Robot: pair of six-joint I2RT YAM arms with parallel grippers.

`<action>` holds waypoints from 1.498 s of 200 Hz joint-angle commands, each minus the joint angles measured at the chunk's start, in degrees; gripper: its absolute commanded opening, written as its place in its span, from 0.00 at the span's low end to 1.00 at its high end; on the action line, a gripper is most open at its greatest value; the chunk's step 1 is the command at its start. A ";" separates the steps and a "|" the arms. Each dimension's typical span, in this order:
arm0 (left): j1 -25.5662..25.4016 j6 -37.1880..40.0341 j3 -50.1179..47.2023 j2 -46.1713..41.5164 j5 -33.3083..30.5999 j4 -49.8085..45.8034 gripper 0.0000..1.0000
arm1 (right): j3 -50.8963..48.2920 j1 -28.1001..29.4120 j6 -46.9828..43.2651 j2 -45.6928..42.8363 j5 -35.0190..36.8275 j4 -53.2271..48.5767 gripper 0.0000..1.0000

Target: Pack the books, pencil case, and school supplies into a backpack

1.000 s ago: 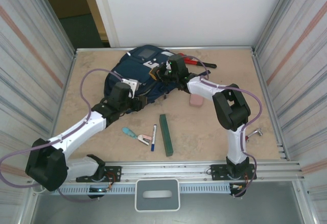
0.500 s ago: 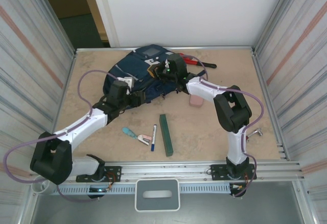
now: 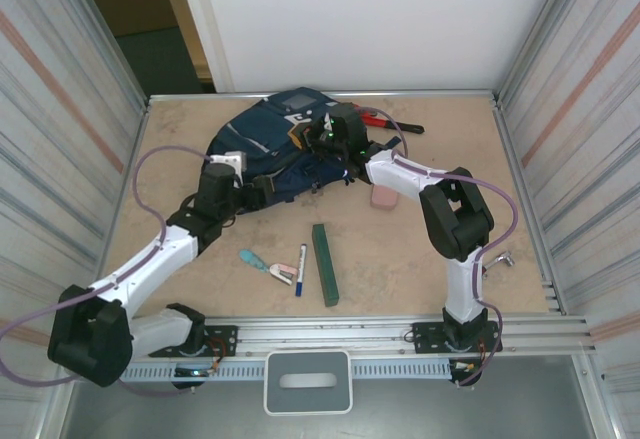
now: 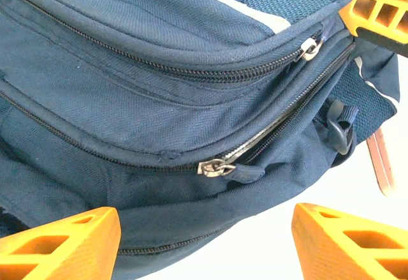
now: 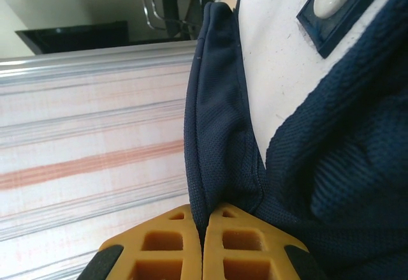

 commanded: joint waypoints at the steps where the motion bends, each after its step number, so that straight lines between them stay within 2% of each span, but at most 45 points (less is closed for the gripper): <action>1: -1.50 -0.92 2.91 2.01 -5.00 -1.91 0.74 | 6.60 0.66 1.78 -5.47 -2.13 11.14 0.00; 45: -3.87 -0.28 5.80 5.71 -17.38 -2.85 0.80 | 6.78 1.53 1.87 -5.24 -2.15 11.14 0.00; 54: -3.87 -0.37 5.93 6.18 -18.63 -2.22 0.80 | 6.47 1.64 1.87 -5.20 -2.20 11.27 0.00; 65: -3.87 -0.50 6.21 6.76 -19.97 -1.50 0.86 | 5.75 1.93 1.97 -5.13 -2.20 11.54 0.00; 81: -3.89 0.46 7.29 8.24 -21.90 -1.62 0.86 | 4.45 2.03 2.54 -4.97 -2.22 12.56 0.00; 98: -3.83 1.56 7.84 8.98 -23.13 -2.32 0.83 | 3.36 1.61 2.70 -5.02 -2.20 12.87 0.00; 116: -3.62 2.11 7.29 7.98 -22.96 -2.39 0.74 | 1.89 0.98 2.51 -5.44 -2.17 12.91 0.00; 173: -1.21 2.37 5.61 4.93 -15.56 -2.84 0.52 | -0.20 -0.65 2.22 -5.32 -2.30 12.95 0.00; 227: -0.18 2.99 5.63 6.22 -9.85 -3.30 0.35 | 0.12 -1.10 2.09 -4.87 -2.31 12.66 0.00; 263: 1.54 2.40 6.50 7.31 -2.70 -2.77 0.28 | 0.16 -1.08 1.88 -4.76 -2.16 12.43 0.00; 299: 1.75 2.29 7.29 9.36 -0.90 -2.92 0.24 | 0.86 -0.82 1.95 -4.24 -2.25 12.35 0.00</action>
